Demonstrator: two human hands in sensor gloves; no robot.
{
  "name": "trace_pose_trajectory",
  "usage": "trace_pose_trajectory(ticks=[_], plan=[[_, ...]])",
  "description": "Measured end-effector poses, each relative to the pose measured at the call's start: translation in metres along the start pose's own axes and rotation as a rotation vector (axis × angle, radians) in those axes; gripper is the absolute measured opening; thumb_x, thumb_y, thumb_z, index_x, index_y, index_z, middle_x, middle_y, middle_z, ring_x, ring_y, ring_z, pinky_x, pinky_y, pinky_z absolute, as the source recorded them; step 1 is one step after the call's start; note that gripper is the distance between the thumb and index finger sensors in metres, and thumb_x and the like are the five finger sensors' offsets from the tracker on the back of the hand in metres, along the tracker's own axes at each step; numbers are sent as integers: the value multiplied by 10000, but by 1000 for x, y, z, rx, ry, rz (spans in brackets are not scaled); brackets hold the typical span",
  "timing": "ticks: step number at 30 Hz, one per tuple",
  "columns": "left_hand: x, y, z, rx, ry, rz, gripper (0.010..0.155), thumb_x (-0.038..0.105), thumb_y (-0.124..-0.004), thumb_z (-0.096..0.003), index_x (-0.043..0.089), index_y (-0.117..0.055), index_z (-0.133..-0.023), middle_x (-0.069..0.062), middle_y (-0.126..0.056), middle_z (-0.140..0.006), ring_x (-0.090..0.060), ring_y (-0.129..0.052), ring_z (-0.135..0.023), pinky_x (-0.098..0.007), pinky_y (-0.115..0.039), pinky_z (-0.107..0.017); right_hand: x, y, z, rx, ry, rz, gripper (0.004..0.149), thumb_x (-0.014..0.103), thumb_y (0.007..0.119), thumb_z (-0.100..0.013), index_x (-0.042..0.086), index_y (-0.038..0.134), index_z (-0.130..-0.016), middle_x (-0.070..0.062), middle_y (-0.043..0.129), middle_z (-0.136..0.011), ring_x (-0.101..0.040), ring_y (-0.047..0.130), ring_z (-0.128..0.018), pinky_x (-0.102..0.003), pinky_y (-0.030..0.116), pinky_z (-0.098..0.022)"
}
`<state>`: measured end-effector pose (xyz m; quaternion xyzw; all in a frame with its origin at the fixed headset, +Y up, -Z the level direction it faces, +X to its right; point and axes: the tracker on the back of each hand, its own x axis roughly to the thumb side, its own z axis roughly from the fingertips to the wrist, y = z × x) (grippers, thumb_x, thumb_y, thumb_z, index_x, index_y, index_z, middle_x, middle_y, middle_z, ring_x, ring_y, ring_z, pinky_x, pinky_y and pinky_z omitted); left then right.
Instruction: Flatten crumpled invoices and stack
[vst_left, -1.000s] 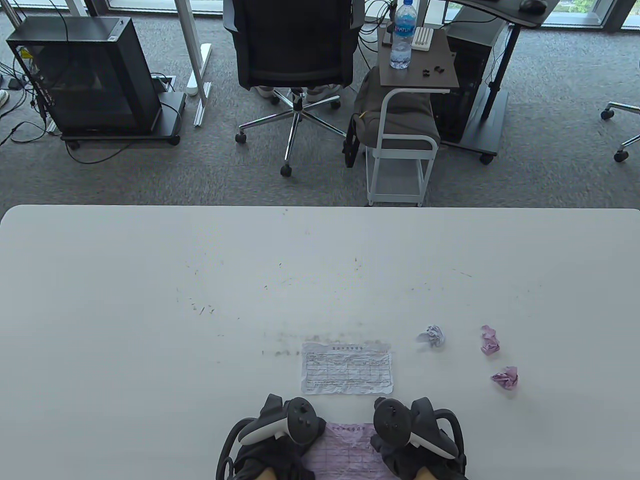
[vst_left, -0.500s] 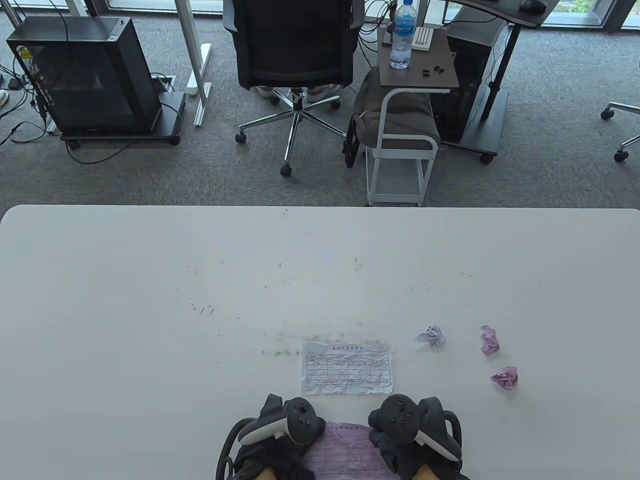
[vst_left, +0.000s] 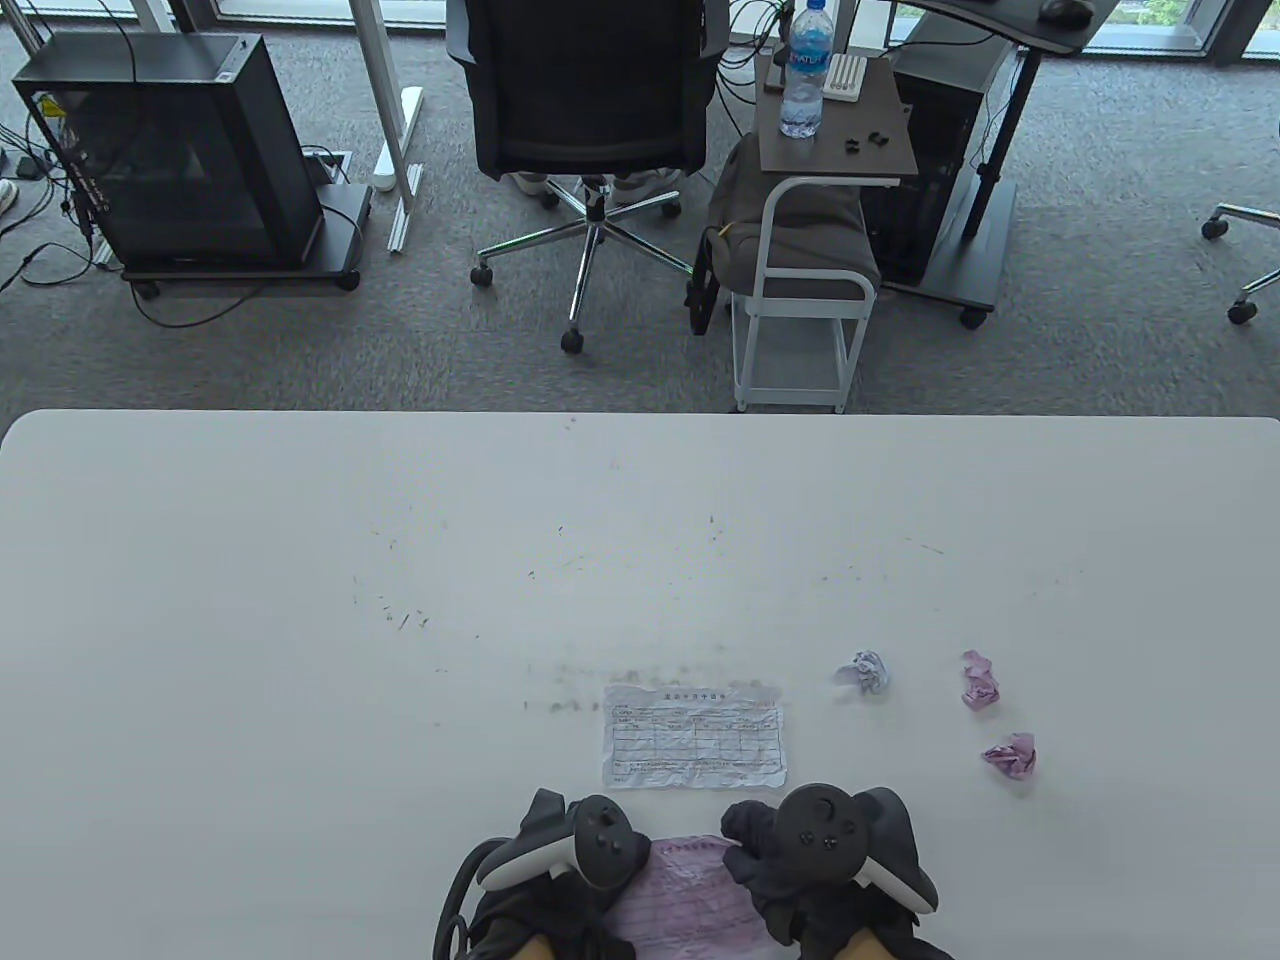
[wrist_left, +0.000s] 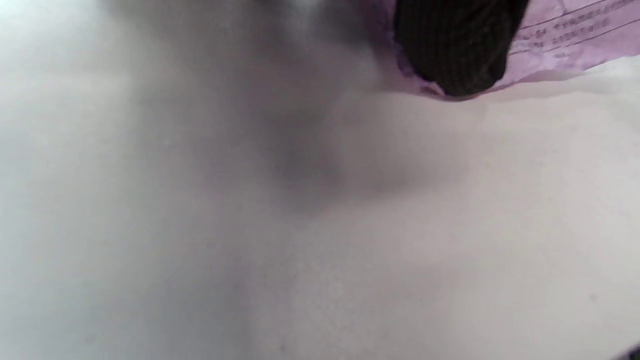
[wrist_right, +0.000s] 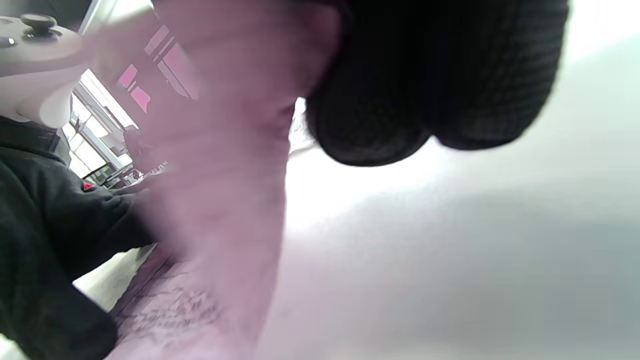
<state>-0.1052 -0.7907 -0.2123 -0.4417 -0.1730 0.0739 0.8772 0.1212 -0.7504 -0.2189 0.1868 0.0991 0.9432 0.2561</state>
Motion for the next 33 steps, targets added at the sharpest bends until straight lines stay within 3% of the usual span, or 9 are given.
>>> trace_pose_trajectory(ticks=[6, 11, 18, 21, 23, 26, 27, 30, 33], plan=[[0, 0, 0, 3, 4, -2, 894, 463, -804, -526, 345, -97, -1061, -138, 182, -994, -591, 154, -870, -736, -157, -608, 5, -10, 3, -56, -15, 107, 412, 258, 804, -493, 112, 707, -866, -138, 958, -594, -179, 973, -348, -342, 886, -227], [-4, 4, 3, 27, -38, 78, 897, 470, -796, -531, 312, -106, -1081, -154, 161, -1009, -597, 145, -872, -741, -155, -600, 2, -25, 9, -182, -2, 88, 409, 276, 816, -493, 112, 724, -857, -120, 969, -566, -167, 975, -322, -333, 887, -210], [-23, 18, 20, 335, -206, 393, 940, 465, -784, -537, 212, -43, -1058, -215, 63, -1039, -611, -132, -985, -693, -338, -663, 0, -42, 19, -282, -36, -72, 406, 285, 832, -488, 119, 746, -848, -108, 980, -538, -159, 976, -296, -326, 887, -191], [-32, 20, 24, 465, -283, 614, 952, 446, -779, -546, 208, 9, -1024, -231, 44, -1040, -597, -225, -1011, -677, -437, -680, 0, -51, 23, -295, -107, -231, 398, 284, 834, -488, 138, 753, -850, -107, 980, -544, -160, 976, -302, -326, 888, -197], [-37, 20, 23, 479, -352, 741, 959, 445, -771, -555, 224, 48, -1001, -234, 56, -1036, -589, -233, -1023, -674, -444, -689, -3, -56, 26, -325, -115, -351, 396, 281, 835, -488, 144, 756, -851, -110, 979, -547, -164, 976, -305, -330, 887, -200], [-41, 17, 19, 398, -475, 944, 967, 450, -754, -575, 249, 107, -968, -254, 88, -1026, -591, -236, -1040, -682, -436, -703, -12, -63, 29, -356, -141, -523, 393, 280, 832, -492, 154, 754, -856, -108, 977, -557, -168, 975, -319, -332, 888, -211], [-41, 16, 18, 377, -519, 995, 959, 449, -746, -583, 259, 112, -966, -266, 71, -1034, -579, -295, -1049, -675, -454, -709, -15, -64, 30, -361, -134, -566, 393, 280, 832, -493, 155, 753, -857, -108, 975, -562, -170, 975, -323, -334, 887, -214], [-36, 18, 19, 371, -631, 1088, 885, 412, -716, -612, 310, 83, -977, -273, -165, -1101, -377, -725, -952, -567, -643, -693, -25, -63, 29, -388, -83, -607, 394, 274, 831, -495, 147, 751, -859, -116, 972, -568, -181, 974, -329, -341, 885, -218], [-35, 24, 27, 485, -696, 1099, 775, 333, -734, -610, 461, -67, -983, -206, -400, -1111, -220, -897, -786, -487, -741, -667, -31, -60, 28, -387, -16, -523, 398, 280, 826, -497, 142, 744, -861, -109, 970, -576, -175, 977, -337, -335, 891, -221]])
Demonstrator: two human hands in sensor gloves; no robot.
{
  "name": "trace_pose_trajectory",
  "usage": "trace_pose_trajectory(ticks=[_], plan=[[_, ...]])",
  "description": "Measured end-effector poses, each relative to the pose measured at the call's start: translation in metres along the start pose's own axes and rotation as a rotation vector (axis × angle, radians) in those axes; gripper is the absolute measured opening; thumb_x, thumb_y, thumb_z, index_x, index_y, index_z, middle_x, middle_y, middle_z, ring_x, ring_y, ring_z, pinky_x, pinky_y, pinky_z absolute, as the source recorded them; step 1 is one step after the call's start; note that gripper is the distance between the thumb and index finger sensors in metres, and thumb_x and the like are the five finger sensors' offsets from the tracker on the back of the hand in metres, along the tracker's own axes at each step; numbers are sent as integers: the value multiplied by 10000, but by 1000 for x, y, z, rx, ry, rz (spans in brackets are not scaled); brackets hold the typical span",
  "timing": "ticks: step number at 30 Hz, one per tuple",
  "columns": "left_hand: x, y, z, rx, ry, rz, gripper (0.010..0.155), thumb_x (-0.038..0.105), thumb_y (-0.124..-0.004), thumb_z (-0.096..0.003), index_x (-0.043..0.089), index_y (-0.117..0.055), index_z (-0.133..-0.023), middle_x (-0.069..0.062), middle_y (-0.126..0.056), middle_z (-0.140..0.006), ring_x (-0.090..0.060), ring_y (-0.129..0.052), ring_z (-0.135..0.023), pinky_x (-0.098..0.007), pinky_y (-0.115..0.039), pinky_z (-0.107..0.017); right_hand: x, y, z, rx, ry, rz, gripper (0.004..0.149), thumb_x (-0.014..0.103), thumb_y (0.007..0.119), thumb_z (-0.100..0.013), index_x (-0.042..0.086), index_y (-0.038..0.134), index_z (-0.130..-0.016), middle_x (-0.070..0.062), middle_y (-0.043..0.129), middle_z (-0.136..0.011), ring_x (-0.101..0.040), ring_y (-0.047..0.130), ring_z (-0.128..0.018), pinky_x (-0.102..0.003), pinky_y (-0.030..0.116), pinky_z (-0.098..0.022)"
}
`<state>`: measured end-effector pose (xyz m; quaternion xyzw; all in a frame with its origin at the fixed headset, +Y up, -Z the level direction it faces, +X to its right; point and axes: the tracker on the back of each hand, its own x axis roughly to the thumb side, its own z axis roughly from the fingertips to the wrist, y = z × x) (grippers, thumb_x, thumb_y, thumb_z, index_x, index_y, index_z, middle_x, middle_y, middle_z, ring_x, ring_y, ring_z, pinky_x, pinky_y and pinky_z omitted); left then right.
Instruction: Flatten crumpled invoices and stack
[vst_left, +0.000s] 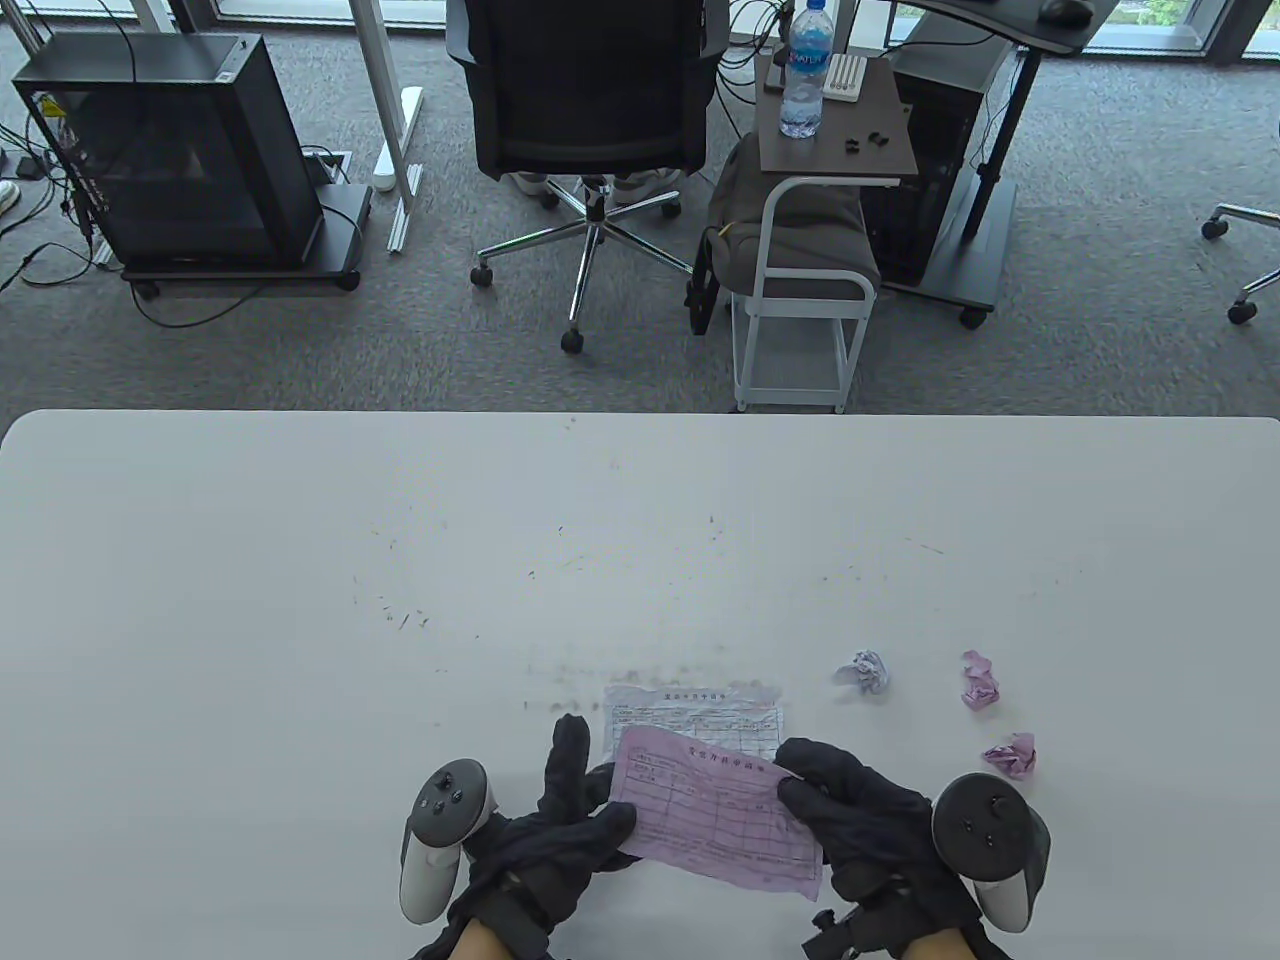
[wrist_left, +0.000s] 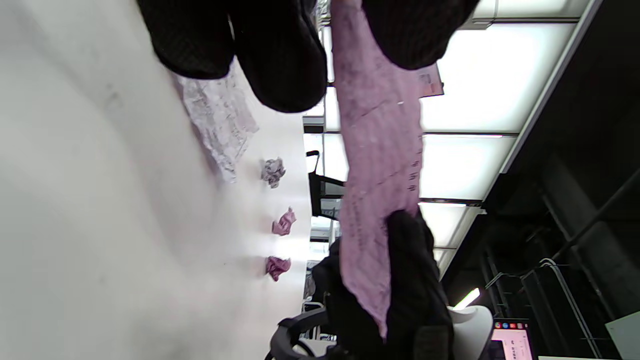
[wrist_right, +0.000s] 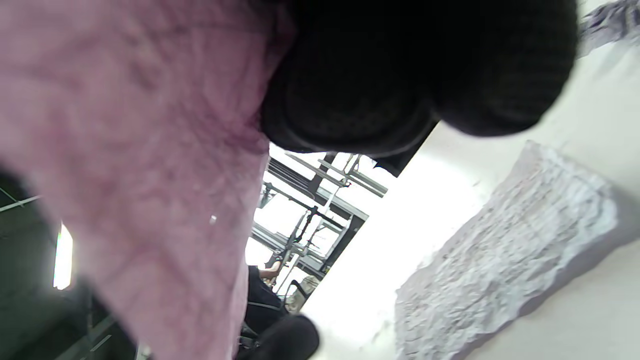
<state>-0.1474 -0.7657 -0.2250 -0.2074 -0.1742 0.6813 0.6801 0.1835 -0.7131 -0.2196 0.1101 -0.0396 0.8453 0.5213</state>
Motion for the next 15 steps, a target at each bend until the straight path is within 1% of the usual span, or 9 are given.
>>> trace_pose_trajectory(ticks=[1, 3, 4, 5, 6, 8, 9, 13, 15], plan=[[4, 2, 2, 29, -28, -25, 743, 306, -741, -610, 485, -129, -993, -188, -461, -1102, -198, -923, -753, -477, -756, -663, -2, 2, 0, 4, 11, 15, 401, 279, 824, -497, 136, 740, -861, -109, 968, -581, -177, 978, -342, -335, 892, -225], [7, 5, 4, 45, -52, -76, 665, 262, -749, -606, 476, -283, -1029, -185, -534, -1083, -176, -952, -720, -466, -780, -652, -5, 6, -1, 21, 25, 21, 400, 271, 825, -496, 127, 740, -859, -118, 965, -592, -188, 980, -353, -343, 892, -232], [9, 6, 4, 41, -52, -85, 596, 234, -753, -603, 425, -423, -1061, -198, -549, -1076, -178, -956, -719, -469, -785, -647, -5, 8, -1, 25, 31, 30, 402, 269, 825, -495, 125, 740, -860, -122, 964, -597, -193, 981, -357, -347, 893, -234], [10, 5, 5, 35, -51, -95, 520, 204, -751, -599, 350, -571, -1065, -206, -552, -1074, -189, -954, -728, -479, -780, -648, -6, 9, -1, 25, 32, 40, 401, 267, 825, -494, 126, 740, -859, -123, 964, -600, -194, 982, -360, -348, 893, -236], [11, 4, 5, 35, -52, -117, 477, 180, -748, -594, 284, -657, -1051, -207, -552, -1074, -201, -949, -738, -488, -775, -649, -5, 10, -1, 27, 31, 53, 402, 266, 825, -493, 124, 740, -859, -124, 963, -602, -196, 983, -361, -350, 894, -236], [15, 1, 5, 40, -45, -215, 451, 150, -743, -583, 186, -713, -1032, -192, -576, -1063, -214, -952, -737, -500, -771, -645, -5, 10, -1, 34, 34, 86, 403, 264, 826, -492, 122, 740, -859, -127, 963, -604, -198, 983, -364, -352, 894, -239], [16, -1, 4, 37, -42, -270, 451, 144, -742, -580, 162, -715, -1029, -186, -586, -1058, -223, -949, -739, -510, -765, -643, -5, 10, -1, 38, 36, 109, 403, 265, 825, -492, 123, 739, -858, -125, 963, -604, -198, 983, -365, -351, 895, -239], [22, -10, 4, 8, -26, -456, 469, 182, -740, -581, 121, -686, -1044, -181, -577, -1063, -320, -899, -790, -577, -715, -634, -3, 7, -1, 44, 100, 136, 405, 255, 829, -490, 107, 742, -856, -142, 961, -606, -217, 983, -370, -369, 893, -243], [30, -14, 4, 27, -42, -530, 476, 191, -733, -584, 115, -675, -1050, -187, -563, -1066, -369, -865, -819, -600, -696, -628, 2, 7, -4, 90, 147, 171, 404, 252, 827, -494, 107, 739, -861, -146, 957, -617, -222, 982, -383, -374, 892, -252]])
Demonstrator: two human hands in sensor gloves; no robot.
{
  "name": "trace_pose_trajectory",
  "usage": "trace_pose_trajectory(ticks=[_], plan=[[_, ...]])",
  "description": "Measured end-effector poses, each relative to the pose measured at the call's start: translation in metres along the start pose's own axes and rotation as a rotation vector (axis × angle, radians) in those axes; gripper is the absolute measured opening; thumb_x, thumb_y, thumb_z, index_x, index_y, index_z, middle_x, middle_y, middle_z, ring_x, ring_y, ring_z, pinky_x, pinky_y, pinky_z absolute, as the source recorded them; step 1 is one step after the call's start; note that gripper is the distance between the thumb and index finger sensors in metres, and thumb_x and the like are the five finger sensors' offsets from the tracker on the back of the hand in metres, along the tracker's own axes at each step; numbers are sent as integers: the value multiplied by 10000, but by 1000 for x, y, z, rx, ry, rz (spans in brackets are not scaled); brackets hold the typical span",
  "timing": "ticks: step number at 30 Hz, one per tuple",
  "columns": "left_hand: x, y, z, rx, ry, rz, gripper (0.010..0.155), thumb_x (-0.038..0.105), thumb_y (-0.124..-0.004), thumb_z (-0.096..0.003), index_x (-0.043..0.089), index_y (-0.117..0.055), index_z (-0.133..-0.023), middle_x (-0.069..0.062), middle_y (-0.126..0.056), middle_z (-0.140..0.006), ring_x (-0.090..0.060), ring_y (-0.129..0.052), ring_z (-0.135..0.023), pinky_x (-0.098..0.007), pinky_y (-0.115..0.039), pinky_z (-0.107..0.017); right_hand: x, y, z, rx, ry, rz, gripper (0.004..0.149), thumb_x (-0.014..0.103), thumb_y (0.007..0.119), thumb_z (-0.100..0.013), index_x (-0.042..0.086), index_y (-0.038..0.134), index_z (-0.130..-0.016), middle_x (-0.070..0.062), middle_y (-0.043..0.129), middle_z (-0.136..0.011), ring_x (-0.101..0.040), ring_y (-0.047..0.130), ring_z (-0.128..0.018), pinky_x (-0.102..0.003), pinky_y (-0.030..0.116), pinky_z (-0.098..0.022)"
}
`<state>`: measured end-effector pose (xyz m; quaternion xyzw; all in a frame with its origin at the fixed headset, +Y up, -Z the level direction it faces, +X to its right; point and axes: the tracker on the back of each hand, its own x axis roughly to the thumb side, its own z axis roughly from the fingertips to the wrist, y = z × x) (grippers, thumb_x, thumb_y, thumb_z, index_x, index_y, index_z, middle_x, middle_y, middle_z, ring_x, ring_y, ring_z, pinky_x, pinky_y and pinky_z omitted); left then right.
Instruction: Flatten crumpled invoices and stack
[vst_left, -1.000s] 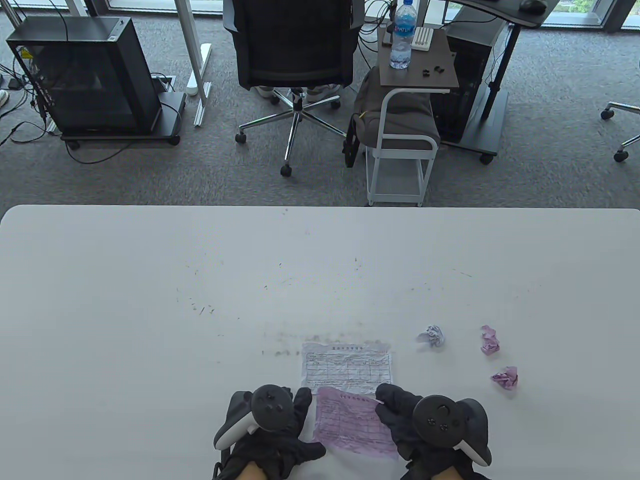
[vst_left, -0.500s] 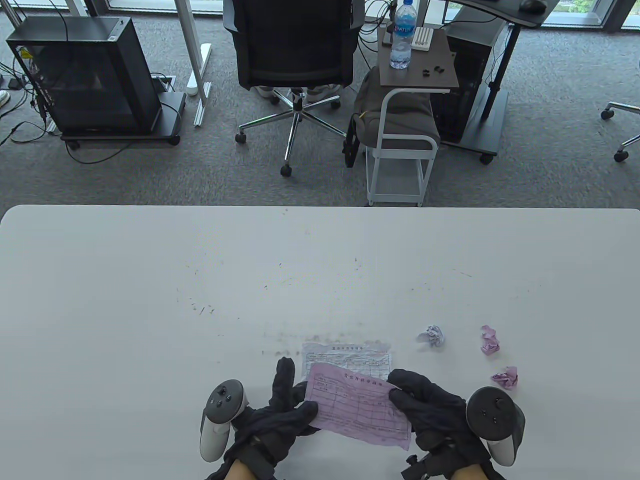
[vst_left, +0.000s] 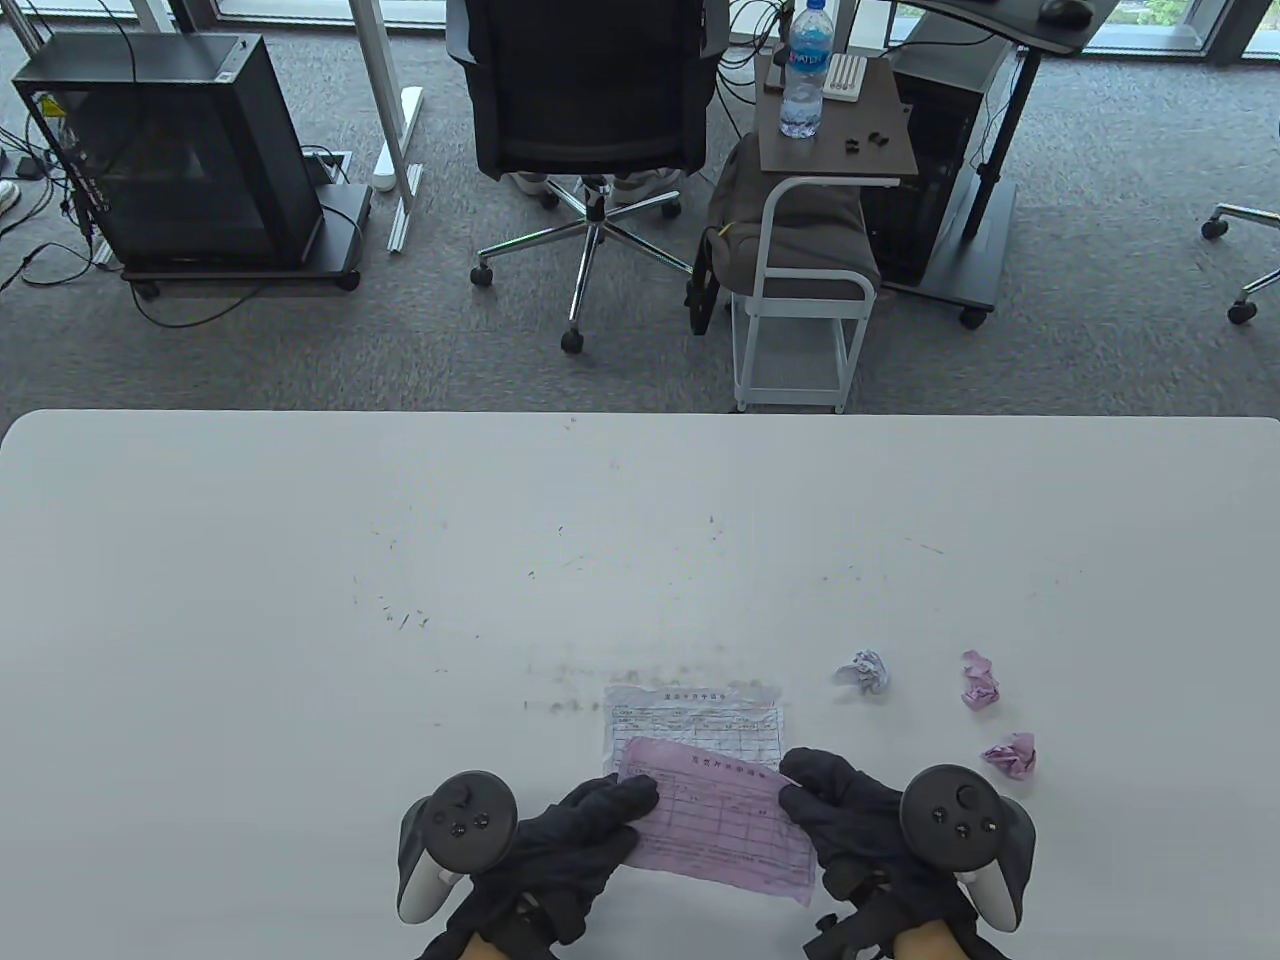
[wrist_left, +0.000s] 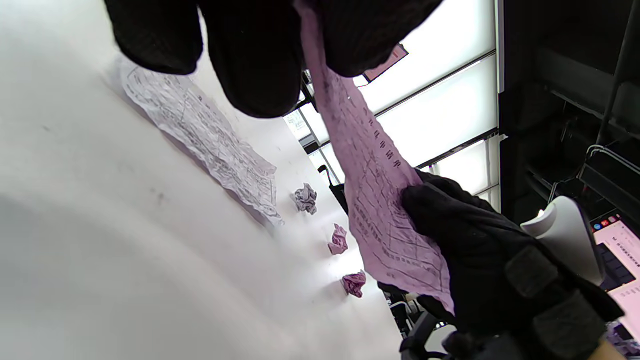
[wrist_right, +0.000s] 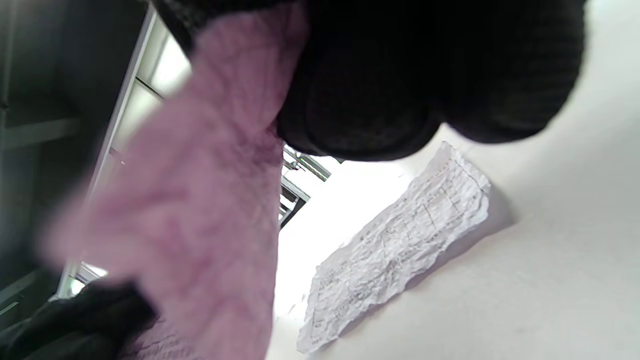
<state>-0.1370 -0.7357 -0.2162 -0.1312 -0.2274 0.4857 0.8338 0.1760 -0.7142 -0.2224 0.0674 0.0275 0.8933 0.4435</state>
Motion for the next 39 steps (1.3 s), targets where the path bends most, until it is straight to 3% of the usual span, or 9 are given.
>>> trace_pose_trajectory(ticks=[3, 9, 12, 22, 24, 35, 39], plan=[[17, 3, -2, 54, -27, -113, 491, 224, -726, -588, 97, -661, -1058, -193, -554, -1065, -412, -821, -852, -615, -679, -625, 12, -5, -5, -19, 12, 40, 404, 247, 828, -492, 104, 740, -860, -152, 955, -622, -231, 981, -385, -380, 891, -253], [20, 5, -18, -12, 24, -194, 509, 272, -696, -604, 98, -629, -1078, -195, -513, -1082, -459, -754, -893, -631, -648, -633, 30, -14, -32, -13, -3, 330, 399, 252, 829, -491, 124, 748, -860, -153, 956, -628, -236, 981, -390, -386, 890, -256], [7, 2, -32, -65, 70, -240, 521, 284, -689, -607, 110, -600, -1091, -177, -484, -1095, -482, -704, -921, -642, -621, -643, 28, -5, -53, 26, 3, 452, 400, 258, 824, -490, 133, 743, -862, -145, 951, -640, -231, 980, -404, -383, 891, -267], [-29, 2, -73, -145, 168, -378, 538, 273, -694, -600, 96, -580, -1095, -168, -441, -1105, -525, -586, -959, -658, -564, -653, 12, 32, -110, 111, 43, 613, 404, 232, 806, -488, 122, 725, -868, -161, 931, -671, -254, 969, -439, -407, 882, -293], [-32, 1, -79, -194, 196, -504, 543, 287, -694, -602, 111, -568, -1100, -158, -432, -1112, -537, -557, -968, -661, -557, -655, 11, 39, -118, 127, 30, 682, 403, 237, 803, -488, 132, 724, -869, -153, 931, -674, -247, 971, -442, -401, 886, -296], [-42, -14, -90, -248, 223, -702, 566, 305, -701, -597, 122, -539, -1107, -144, -395, -1117, -557, -453, -983, -679, -492, -666, -8, 67, -134, 149, 40, 766, 403, 220, 795, -484, 130, 719, -869, -155, 933, -678, -254, 969, -456, -407, 883, -310], [-46, -15, -90, -255, 237, -715, 558, 296, -686, -600, 124, -532, -1108, -143, -371, -1118, -564, -404, -981, -685, -454, -670, -9, 82, -131, 153, -9, 894, 396, 227, 797, -484, 129, 727, -861, -145, 949, -638, -235, 972, -441, -395, 887, -301]])
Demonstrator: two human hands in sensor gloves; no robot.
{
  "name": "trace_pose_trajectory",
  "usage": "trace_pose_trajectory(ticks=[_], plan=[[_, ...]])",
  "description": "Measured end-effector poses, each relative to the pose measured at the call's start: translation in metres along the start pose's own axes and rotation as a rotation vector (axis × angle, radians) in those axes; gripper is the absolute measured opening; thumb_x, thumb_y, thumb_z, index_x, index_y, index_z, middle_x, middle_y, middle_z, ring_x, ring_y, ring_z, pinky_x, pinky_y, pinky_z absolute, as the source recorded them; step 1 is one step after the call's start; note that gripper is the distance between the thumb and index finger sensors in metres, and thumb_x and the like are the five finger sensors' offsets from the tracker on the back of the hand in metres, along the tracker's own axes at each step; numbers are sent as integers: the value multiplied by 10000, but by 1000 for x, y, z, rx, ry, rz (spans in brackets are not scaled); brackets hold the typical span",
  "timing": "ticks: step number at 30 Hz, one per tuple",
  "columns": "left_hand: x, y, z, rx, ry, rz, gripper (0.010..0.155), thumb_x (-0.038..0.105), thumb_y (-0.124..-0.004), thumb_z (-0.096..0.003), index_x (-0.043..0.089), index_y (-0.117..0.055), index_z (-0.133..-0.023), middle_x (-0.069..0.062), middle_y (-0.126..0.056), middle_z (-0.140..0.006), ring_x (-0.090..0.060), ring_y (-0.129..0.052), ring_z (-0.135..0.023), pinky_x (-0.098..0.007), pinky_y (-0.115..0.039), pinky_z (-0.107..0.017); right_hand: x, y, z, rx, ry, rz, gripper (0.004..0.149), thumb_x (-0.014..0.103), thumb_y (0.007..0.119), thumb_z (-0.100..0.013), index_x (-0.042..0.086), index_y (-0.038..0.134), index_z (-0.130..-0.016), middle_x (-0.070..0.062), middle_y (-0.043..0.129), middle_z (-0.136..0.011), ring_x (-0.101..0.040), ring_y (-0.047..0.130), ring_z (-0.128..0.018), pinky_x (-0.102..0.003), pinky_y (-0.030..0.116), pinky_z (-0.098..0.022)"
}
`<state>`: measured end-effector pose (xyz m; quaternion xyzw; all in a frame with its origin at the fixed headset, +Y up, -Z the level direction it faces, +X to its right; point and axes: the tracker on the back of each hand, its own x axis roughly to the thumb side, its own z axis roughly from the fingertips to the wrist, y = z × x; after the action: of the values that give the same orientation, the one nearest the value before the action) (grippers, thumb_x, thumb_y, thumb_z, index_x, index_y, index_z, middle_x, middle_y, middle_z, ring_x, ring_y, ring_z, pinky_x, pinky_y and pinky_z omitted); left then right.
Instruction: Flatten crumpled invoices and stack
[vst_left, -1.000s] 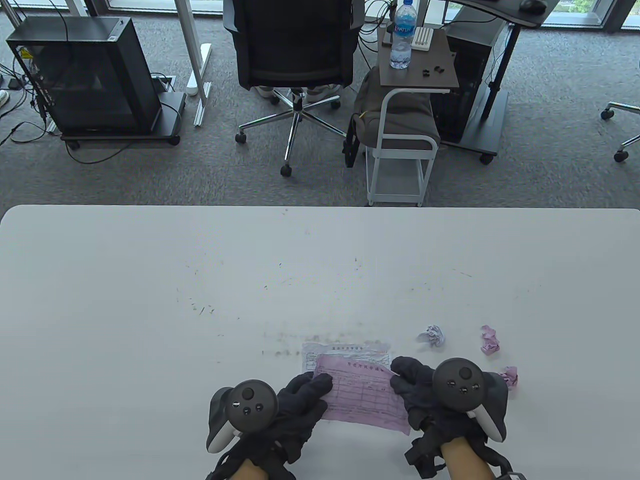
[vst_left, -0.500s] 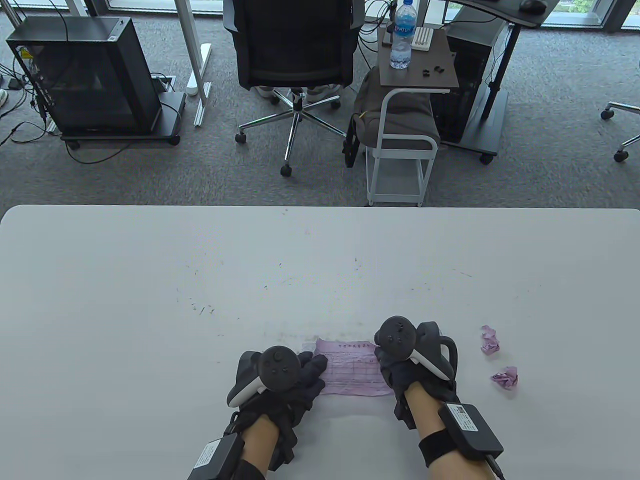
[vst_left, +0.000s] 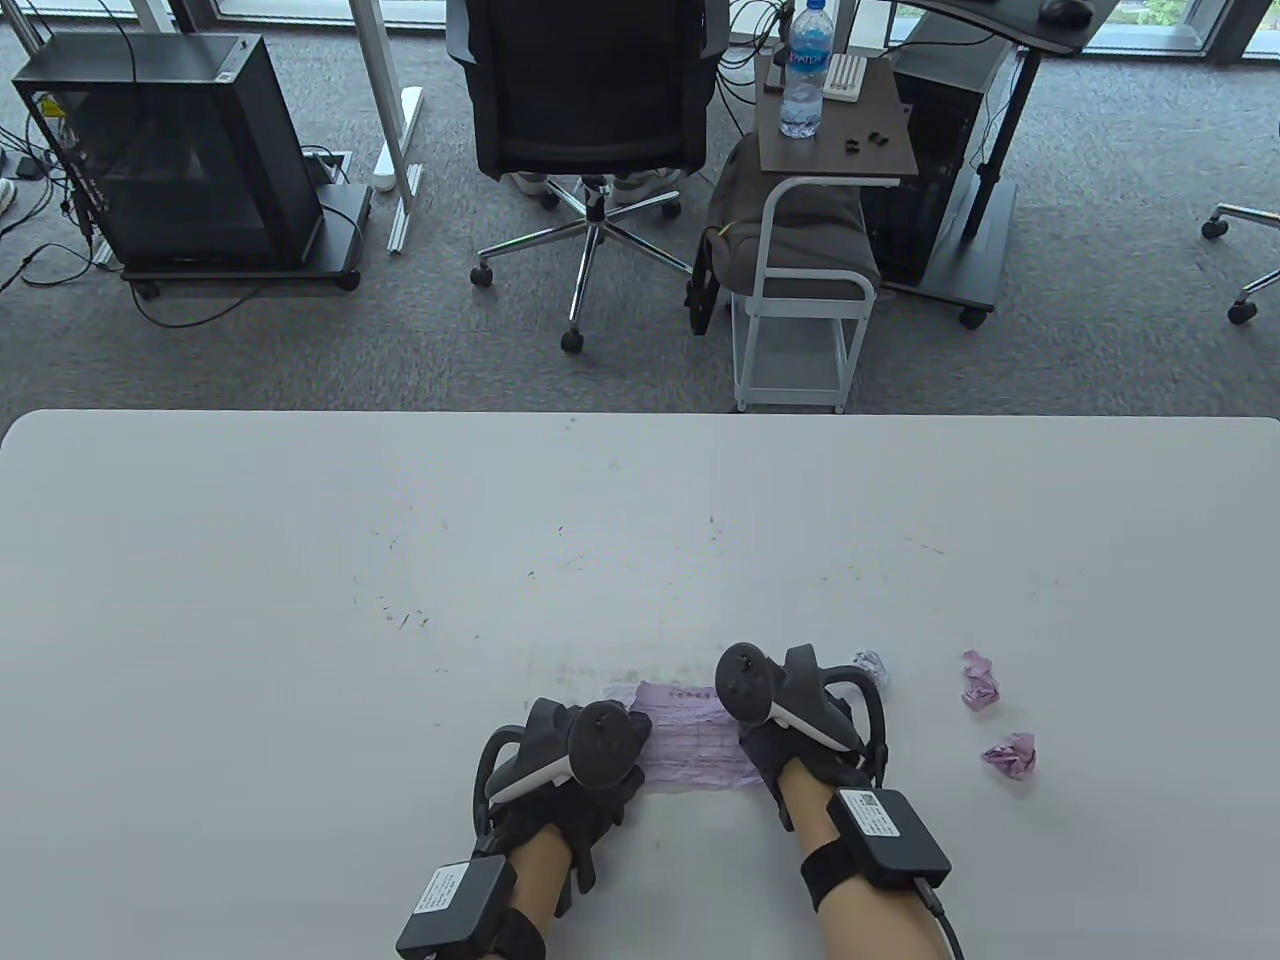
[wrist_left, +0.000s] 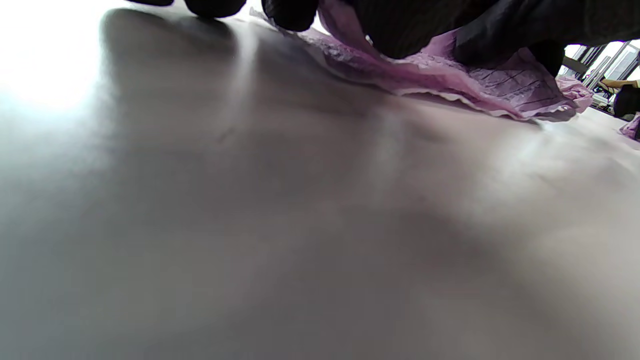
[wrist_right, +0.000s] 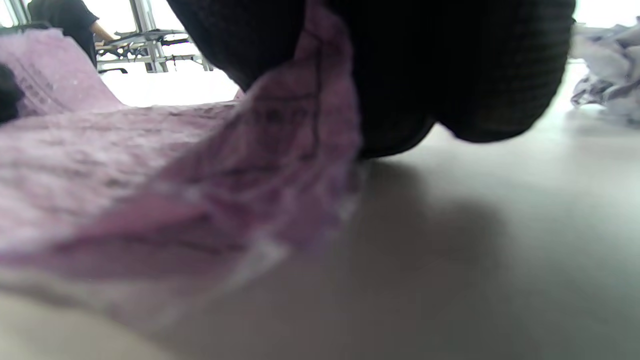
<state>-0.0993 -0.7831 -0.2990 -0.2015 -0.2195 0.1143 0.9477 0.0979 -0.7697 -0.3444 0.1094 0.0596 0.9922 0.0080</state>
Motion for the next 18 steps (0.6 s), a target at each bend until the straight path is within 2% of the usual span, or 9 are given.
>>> trace_pose_trajectory(ticks=[5, 8, 12, 15, 18], plan=[[-7, -5, 1, -46, 43, -20, 582, 319, -692, -602, 173, -474, -1122, -188, -205, -1113, -573, -287, -983, -685, -389, -677, 17, 4, 2, -13, -17, 185, 392, 242, 800, -491, 140, 727, -862, -121, 946, -634, -220, 970, -438, -387, 886, -301], [-11, -7, 2, -54, 59, -1, 581, 328, -689, -604, 211, -457, -1124, -208, -170, -1108, -570, -246, -988, -684, -360, -676, 25, 7, 4, -18, -26, 329, 399, 282, 798, -496, 153, 721, -866, -98, 942, -640, -217, 970, -437, -379, 885, -295], [-11, -7, 3, -63, 67, 9, 577, 327, -678, -606, 218, -444, -1123, -211, -167, -1106, -558, -222, -992, -677, -344, -676, 29, 2, 3, -6, 18, 489, 507, 380, 789, -499, 151, 652, -930, -151, 874, -790, -273, 948, -545, -394, 877, -345], [-11, -8, 3, -57, 66, 10, 579, 328, -667, -609, 216, -431, -1125, -210, -161, -1105, -555, -211, -994, -675, -336, -674, 13, -12, 1, -21, 62, 473, 592, 481, 744, -504, 151, 586, -971, -222, 735, -918, -352, 853, -678, -392, 856, -380], [-13, -8, 3, -57, 63, 25, 578, 330, -666, -610, 221, -430, -1126, -207, -154, -1104, -551, -201, -994, -671, -327, -674, -11, -25, -3, -76, 121, 326, 614, 493, 716, -516, 151, 540, -995, -294, 600, -988, -449, 736, -769, -474, 821, -429]])
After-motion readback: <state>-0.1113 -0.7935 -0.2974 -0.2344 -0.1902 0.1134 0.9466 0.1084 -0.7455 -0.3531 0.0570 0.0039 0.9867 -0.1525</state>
